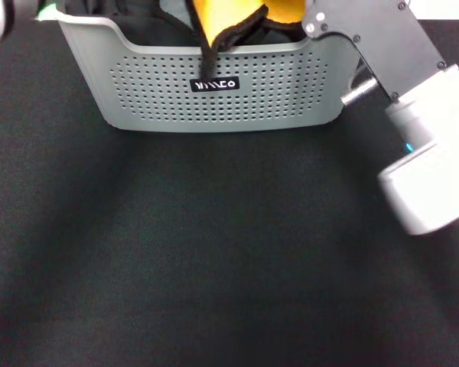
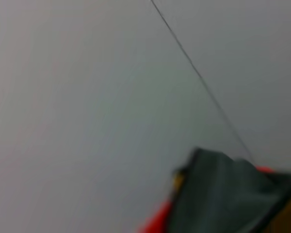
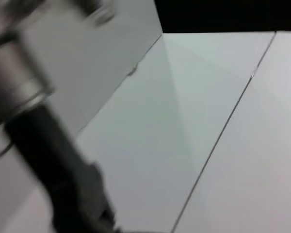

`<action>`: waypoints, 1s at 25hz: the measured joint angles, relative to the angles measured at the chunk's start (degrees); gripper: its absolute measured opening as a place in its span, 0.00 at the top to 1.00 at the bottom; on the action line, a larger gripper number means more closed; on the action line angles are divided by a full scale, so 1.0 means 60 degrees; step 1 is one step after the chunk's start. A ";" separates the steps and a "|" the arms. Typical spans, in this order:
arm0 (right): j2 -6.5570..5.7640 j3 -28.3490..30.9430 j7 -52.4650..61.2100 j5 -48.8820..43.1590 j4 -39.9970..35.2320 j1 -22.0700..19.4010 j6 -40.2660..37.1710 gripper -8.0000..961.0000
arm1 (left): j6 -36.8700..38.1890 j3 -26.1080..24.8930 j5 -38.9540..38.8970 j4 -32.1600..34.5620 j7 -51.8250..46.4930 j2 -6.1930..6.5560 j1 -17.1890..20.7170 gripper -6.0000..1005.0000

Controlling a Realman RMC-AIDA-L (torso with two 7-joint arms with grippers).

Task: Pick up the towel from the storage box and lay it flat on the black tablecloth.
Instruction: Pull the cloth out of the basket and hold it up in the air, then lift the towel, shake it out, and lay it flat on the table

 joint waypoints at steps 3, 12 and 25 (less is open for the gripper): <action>-0.0171 0.0416 0.1835 -0.1037 0.0052 -0.0234 0.0120 0.97 | -0.0043 0.0277 -0.0825 -0.0238 0.0304 0.0003 0.0585 0.99; -0.0768 0.3396 0.8690 -0.6591 0.0168 -0.1030 0.0006 0.97 | -0.0006 0.0520 -0.5638 -0.1061 0.3075 -0.0001 0.1761 0.98; -0.1009 0.8840 1.6625 -1.4329 -0.0494 -0.1035 -0.2992 0.97 | 0.4041 -0.1411 -1.0467 -0.3600 0.6232 0.0009 0.1438 0.98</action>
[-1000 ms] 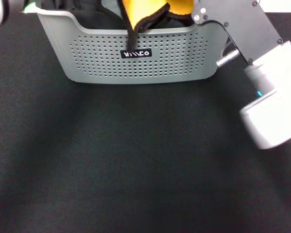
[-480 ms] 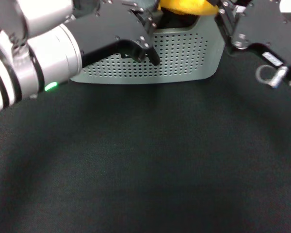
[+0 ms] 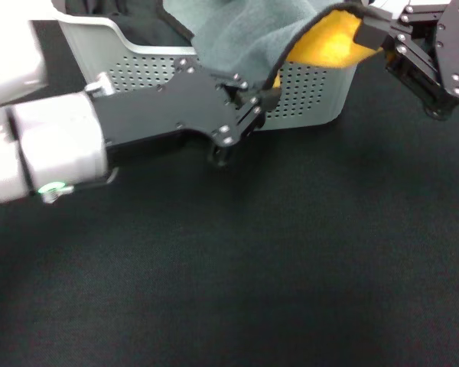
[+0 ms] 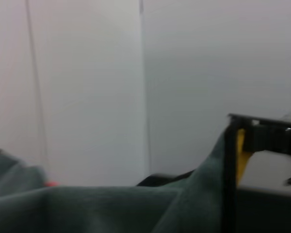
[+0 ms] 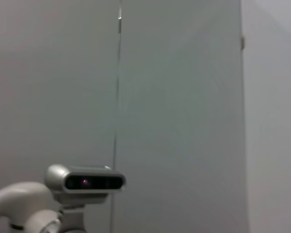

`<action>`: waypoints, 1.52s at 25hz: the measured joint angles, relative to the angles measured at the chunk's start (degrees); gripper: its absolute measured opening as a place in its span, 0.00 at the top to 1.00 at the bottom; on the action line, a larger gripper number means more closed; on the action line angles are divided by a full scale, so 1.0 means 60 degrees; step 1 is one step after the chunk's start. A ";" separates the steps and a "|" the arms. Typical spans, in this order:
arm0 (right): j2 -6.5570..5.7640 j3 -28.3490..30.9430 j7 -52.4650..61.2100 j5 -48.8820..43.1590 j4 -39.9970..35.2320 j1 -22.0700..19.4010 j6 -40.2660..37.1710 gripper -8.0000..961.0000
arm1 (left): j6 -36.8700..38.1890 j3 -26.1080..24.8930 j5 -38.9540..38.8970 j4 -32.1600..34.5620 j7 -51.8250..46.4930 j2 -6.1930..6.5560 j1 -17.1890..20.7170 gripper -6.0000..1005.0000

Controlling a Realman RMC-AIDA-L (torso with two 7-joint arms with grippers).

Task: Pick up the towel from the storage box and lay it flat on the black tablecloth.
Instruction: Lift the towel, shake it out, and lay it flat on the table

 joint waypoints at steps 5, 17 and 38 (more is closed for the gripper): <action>0.0144 0.0535 0.0989 -0.0634 -0.0812 -0.0009 -0.0523 0.97 | 0.2901 -0.1802 -0.1647 -0.1667 0.0609 0.0000 -0.0428 0.98; 0.0528 0.0810 0.2520 -0.2066 -0.2663 0.1433 0.0584 0.97 | 0.4129 -0.2702 -0.2115 -0.3448 0.1486 0.0002 -0.0787 0.98; 0.0600 0.2029 0.3957 -0.3790 -0.1312 0.3823 0.0951 0.97 | 0.4013 -0.4264 -0.2413 -0.6944 0.2878 -0.0034 -0.1930 0.86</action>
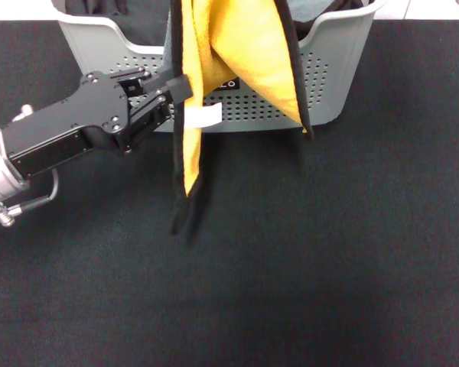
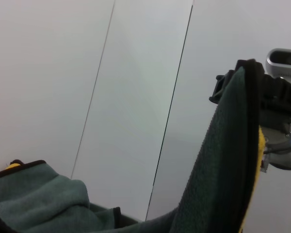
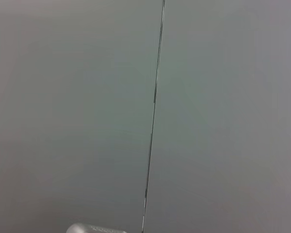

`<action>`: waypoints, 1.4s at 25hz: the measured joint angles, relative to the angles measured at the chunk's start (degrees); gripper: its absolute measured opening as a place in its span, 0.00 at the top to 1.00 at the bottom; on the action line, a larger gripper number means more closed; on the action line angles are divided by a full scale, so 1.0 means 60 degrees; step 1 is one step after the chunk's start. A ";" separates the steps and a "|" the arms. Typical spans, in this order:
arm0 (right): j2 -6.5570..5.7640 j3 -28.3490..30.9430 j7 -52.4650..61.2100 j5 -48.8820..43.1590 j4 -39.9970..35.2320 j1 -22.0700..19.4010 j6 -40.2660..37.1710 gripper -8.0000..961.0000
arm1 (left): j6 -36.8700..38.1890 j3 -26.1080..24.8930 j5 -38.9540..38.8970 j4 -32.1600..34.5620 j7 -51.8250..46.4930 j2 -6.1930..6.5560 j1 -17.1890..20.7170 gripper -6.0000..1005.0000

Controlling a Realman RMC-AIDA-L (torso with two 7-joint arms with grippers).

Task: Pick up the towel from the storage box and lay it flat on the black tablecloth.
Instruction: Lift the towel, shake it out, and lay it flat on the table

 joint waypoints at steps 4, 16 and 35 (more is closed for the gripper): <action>-0.0003 0.0002 0.0003 -0.0051 0.0002 0.0014 0.0004 0.97 | -0.0004 0.0042 0.0007 -0.0269 0.0018 0.0019 -0.0200 0.75; 0.0066 0.0272 0.0013 -0.0150 0.0002 0.0316 0.0096 0.97 | -0.0034 0.0179 0.0076 -0.0785 0.0051 0.0020 -0.0432 0.76; 0.0077 0.1521 0.0012 -0.0062 -0.0121 0.0226 -0.0426 0.97 | -0.0073 0.0124 0.0062 -0.1505 0.0555 0.0035 -0.0534 0.76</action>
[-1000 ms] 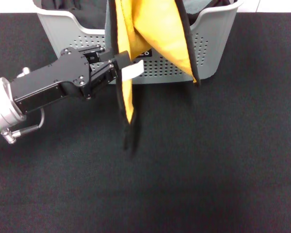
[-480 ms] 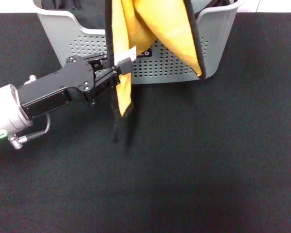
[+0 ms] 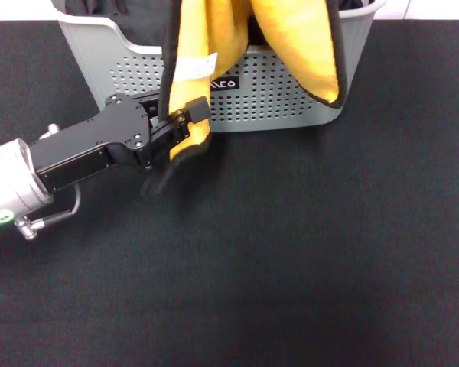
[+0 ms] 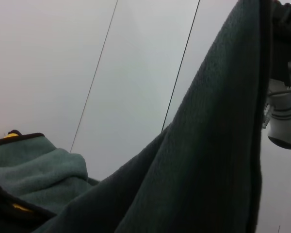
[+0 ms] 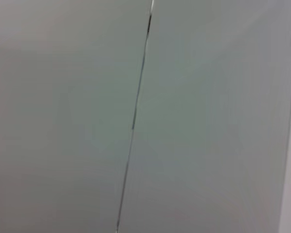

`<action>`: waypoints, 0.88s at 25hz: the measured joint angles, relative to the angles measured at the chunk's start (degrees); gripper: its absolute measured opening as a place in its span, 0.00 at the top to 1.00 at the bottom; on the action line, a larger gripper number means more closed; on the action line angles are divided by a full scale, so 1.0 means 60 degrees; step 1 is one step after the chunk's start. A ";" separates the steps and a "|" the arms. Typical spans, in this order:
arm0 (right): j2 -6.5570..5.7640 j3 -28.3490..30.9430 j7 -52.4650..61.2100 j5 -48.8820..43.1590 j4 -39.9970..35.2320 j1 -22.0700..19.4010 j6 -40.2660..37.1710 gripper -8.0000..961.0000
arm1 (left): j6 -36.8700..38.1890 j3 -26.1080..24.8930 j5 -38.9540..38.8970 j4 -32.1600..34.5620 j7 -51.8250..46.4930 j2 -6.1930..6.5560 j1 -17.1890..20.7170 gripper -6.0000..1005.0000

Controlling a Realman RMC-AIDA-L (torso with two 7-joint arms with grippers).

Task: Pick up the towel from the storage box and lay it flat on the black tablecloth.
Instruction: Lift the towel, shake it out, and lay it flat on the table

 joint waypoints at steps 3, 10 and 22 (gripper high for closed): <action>-0.0019 0.0321 -0.0002 0.0002 -0.0004 -0.0077 -0.0152 0.97 | 0.0002 -0.0016 -0.0023 -0.0001 0.0000 0.0000 0.0060 0.76; -0.0042 0.0835 -0.0007 0.0004 -0.0019 -0.0304 -0.0338 0.97 | 0.0038 -0.0051 -0.0067 -0.0001 0.0001 0.0009 0.0097 0.77; -0.0061 0.1305 -0.0027 0.0058 -0.0118 -0.0727 -0.0448 0.97 | 0.0094 -0.0161 -0.0080 0.0000 0.0073 0.0014 0.0109 0.78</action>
